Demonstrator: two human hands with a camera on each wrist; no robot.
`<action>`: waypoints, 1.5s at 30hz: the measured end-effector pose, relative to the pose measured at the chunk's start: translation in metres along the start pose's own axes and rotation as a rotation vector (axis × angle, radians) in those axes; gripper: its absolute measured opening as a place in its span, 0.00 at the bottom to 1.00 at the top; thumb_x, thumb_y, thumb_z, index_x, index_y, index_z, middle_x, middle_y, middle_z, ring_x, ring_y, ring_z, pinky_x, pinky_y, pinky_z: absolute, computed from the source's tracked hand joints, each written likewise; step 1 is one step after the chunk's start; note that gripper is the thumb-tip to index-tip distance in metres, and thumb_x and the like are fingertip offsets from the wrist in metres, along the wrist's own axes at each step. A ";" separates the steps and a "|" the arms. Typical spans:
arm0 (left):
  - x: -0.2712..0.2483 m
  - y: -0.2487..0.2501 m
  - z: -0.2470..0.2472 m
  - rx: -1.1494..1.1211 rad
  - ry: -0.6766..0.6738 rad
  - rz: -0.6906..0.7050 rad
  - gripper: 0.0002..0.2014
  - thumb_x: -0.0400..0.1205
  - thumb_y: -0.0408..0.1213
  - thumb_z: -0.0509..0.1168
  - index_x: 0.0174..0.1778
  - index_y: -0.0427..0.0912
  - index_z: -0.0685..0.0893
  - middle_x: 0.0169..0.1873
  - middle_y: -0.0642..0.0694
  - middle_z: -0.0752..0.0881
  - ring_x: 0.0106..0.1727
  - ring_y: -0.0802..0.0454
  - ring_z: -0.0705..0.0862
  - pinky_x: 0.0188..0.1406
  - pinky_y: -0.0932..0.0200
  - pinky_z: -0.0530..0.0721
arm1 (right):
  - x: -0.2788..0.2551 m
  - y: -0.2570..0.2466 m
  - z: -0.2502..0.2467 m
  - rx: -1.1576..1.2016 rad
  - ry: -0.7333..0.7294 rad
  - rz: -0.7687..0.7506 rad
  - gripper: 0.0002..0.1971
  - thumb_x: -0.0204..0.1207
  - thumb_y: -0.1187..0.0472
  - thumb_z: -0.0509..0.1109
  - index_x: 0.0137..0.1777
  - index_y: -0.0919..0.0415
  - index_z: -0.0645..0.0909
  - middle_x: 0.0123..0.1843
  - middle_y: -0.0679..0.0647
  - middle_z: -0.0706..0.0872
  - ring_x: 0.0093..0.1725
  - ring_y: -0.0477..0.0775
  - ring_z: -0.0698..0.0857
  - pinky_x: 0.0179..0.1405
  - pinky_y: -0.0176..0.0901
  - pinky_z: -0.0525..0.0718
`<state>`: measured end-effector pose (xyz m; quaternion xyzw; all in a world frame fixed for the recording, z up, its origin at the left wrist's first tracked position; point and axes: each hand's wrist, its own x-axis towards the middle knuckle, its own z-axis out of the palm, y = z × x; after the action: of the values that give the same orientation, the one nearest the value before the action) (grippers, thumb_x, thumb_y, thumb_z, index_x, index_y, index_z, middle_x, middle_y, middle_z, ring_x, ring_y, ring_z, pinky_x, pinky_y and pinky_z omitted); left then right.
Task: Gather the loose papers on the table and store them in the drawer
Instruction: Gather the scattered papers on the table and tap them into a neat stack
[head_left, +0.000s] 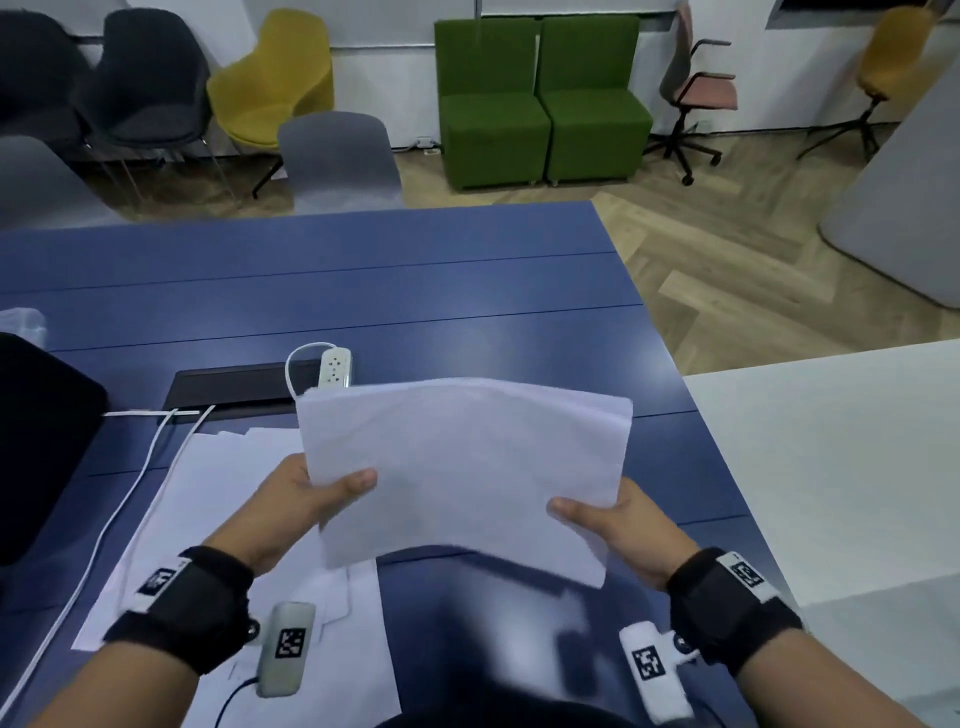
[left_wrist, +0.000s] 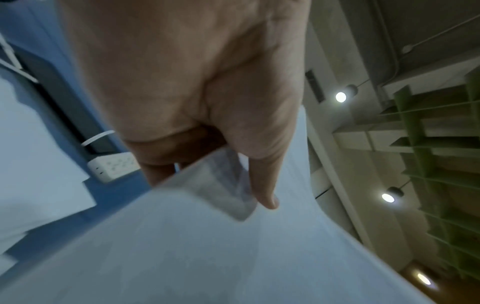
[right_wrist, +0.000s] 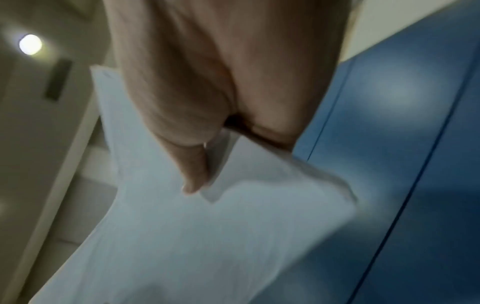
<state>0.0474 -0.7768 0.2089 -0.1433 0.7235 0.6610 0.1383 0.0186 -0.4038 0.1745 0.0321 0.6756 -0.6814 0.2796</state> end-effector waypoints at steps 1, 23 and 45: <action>0.004 -0.011 0.004 -0.033 0.021 0.006 0.17 0.83 0.34 0.76 0.69 0.43 0.91 0.63 0.45 0.95 0.66 0.45 0.93 0.69 0.44 0.87 | 0.003 0.004 0.000 -0.057 0.066 -0.026 0.13 0.82 0.66 0.77 0.65 0.61 0.90 0.61 0.56 0.96 0.63 0.57 0.94 0.60 0.40 0.90; 0.030 -0.086 0.038 -0.011 0.324 0.009 0.40 0.72 0.39 0.88 0.78 0.56 0.76 0.69 0.57 0.85 0.70 0.60 0.85 0.75 0.56 0.79 | 0.038 0.094 -0.033 -0.564 0.178 -0.153 0.20 0.69 0.67 0.72 0.51 0.39 0.93 0.47 0.38 0.96 0.50 0.38 0.93 0.57 0.39 0.89; 0.054 -0.064 0.035 0.397 0.536 0.296 0.35 0.87 0.57 0.70 0.88 0.53 0.67 0.86 0.52 0.72 0.87 0.51 0.69 0.90 0.35 0.66 | 0.048 0.098 -0.024 -0.324 0.186 -0.148 0.06 0.77 0.60 0.84 0.51 0.50 0.94 0.45 0.45 0.96 0.43 0.42 0.91 0.50 0.42 0.87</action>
<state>0.0229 -0.7484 0.1265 -0.1757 0.8612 0.4595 -0.1282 0.0120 -0.3908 0.0635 -0.0002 0.7998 -0.5767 0.1668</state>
